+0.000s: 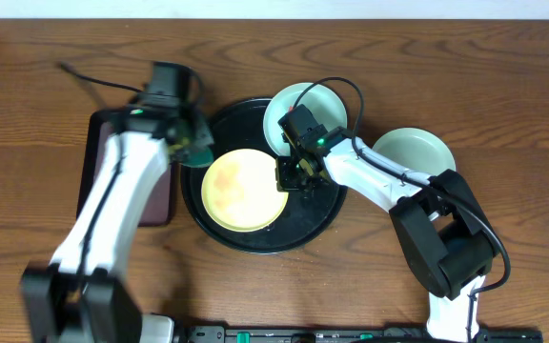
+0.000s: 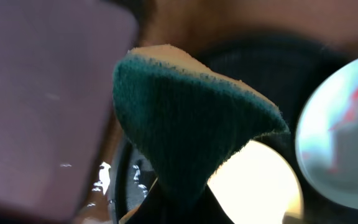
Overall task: Clean dirty plates on tray and stack at the side
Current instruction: 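Scrub the yellow plate with the sponge in the left gripper, then lift the yellow plate with the right gripper toward the right side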
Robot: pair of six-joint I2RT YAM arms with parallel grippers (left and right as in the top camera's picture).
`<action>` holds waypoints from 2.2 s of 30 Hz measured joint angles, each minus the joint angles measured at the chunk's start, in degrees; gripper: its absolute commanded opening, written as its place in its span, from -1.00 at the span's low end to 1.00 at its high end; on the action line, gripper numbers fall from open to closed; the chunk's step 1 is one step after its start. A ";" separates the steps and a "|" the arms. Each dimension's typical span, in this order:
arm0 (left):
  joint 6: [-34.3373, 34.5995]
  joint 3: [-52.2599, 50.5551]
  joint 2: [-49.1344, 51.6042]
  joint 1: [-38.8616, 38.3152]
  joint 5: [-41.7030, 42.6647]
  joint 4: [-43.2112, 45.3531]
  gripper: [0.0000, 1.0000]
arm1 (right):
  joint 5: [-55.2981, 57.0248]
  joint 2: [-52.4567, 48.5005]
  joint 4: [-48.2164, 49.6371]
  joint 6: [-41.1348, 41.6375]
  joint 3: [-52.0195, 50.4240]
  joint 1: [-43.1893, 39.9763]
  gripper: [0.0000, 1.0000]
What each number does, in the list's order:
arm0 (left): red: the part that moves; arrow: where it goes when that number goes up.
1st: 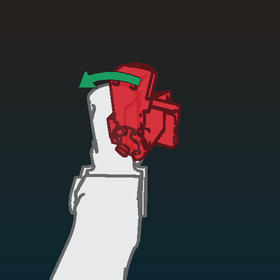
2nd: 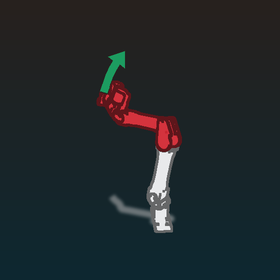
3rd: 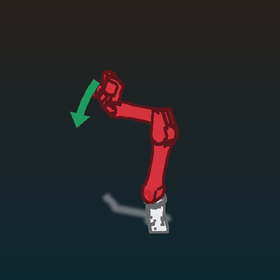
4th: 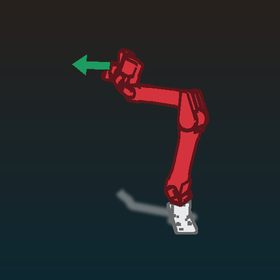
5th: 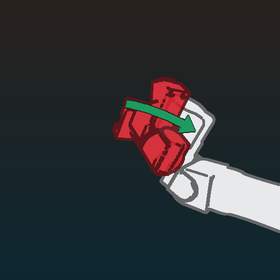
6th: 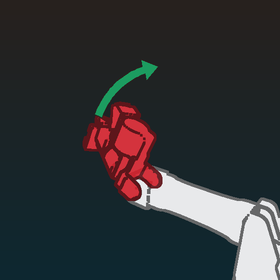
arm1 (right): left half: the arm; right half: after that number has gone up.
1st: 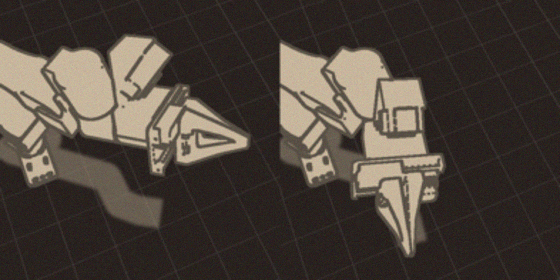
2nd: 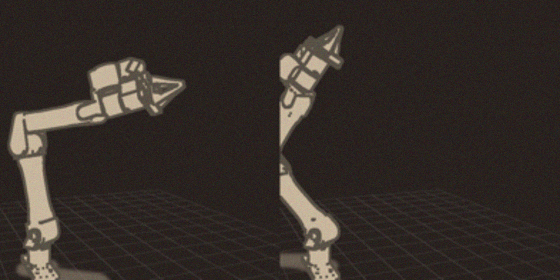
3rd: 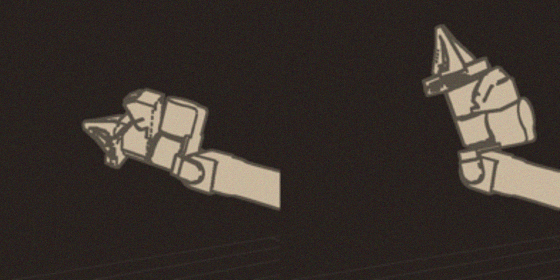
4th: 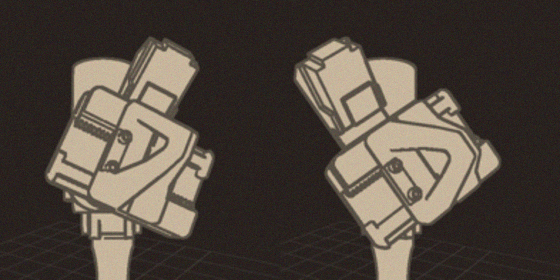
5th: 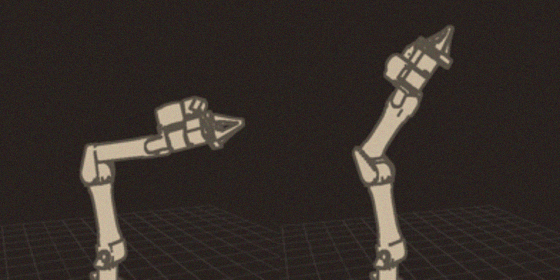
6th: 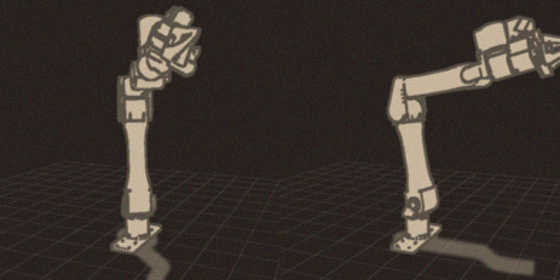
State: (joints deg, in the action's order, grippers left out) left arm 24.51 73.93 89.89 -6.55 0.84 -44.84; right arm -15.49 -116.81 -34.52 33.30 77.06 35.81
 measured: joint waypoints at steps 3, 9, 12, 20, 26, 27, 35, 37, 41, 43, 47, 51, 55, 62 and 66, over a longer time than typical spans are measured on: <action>-1.42 0.94 -4.20 3.21 -0.48 -3.54 -0.85 | 0.33 -0.31 -1.66 -1.36 1.14 0.02 -0.98; -2.51 -0.09 -2.38 9.53 -1.09 -5.55 -0.85 | 6.16 -0.96 -8.15 -5.49 6.60 1.31 -0.98; -2.54 -0.55 -1.14 11.08 -1.27 -5.90 -0.86 | 11.85 -0.92 -12.39 -7.06 10.25 2.86 -0.98; -2.91 -0.61 -0.33 11.28 -1.25 -5.97 -0.85 | 32.26 3.45 -16.76 -12.48 15.17 8.31 -0.98; -3.30 -0.63 0.68 11.28 -1.22 -5.99 -0.85 | 50.25 12.39 -17.55 -14.53 15.61 13.09 -0.98; -3.37 -0.63 0.72 11.28 -1.22 -5.97 -0.85 | 52.83 13.53 -17.51 -14.69 15.78 13.86 -0.98; -3.37 -0.63 0.72 11.28 -1.25 -5.97 -0.85 | 68.24 19.08 -17.53 -16.44 15.91 18.23 -0.98; -3.37 -0.63 0.72 11.28 -1.22 -5.97 -0.85 | 71.28 19.30 -17.55 -16.94 15.91 18.99 -0.98; -3.37 -0.63 0.72 11.28 -1.20 -5.99 -0.85 | 77.26 19.37 -17.75 -18.12 15.91 20.92 -0.98; -3.34 -0.63 0.72 11.28 -1.20 -5.99 -0.85 | 80.24 19.37 -18.01 -18.53 15.91 22.34 -0.98; -3.34 -0.63 0.72 11.28 -1.20 -5.99 -0.85 | 85.61 19.37 -18.10 -18.91 15.91 25.59 -0.98; -3.34 -0.63 0.72 11.28 -1.20 -5.99 -0.85 | 84.52 19.39 -20.20 -18.43 15.91 26.05 -0.98; -3.34 -0.63 0.72 11.28 -1.05 -5.99 -0.85 | 70.88 19.41 -22.75 -16.02 15.91 20.98 -0.98; -3.34 -0.63 0.72 11.28 -1.03 -5.99 -0.85 | 36.87 19.41 -23.28 -13.99 15.91 4.22 -0.98; -3.34 -0.63 0.72 11.26 -1.05 -5.97 -0.85 | 21.79 19.41 -24.52 -14.03 15.91 -5.22 -0.98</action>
State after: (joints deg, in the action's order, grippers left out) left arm 21.17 73.30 90.61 4.71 -0.21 -50.81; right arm 6.31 -97.41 -59.05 19.27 92.97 30.59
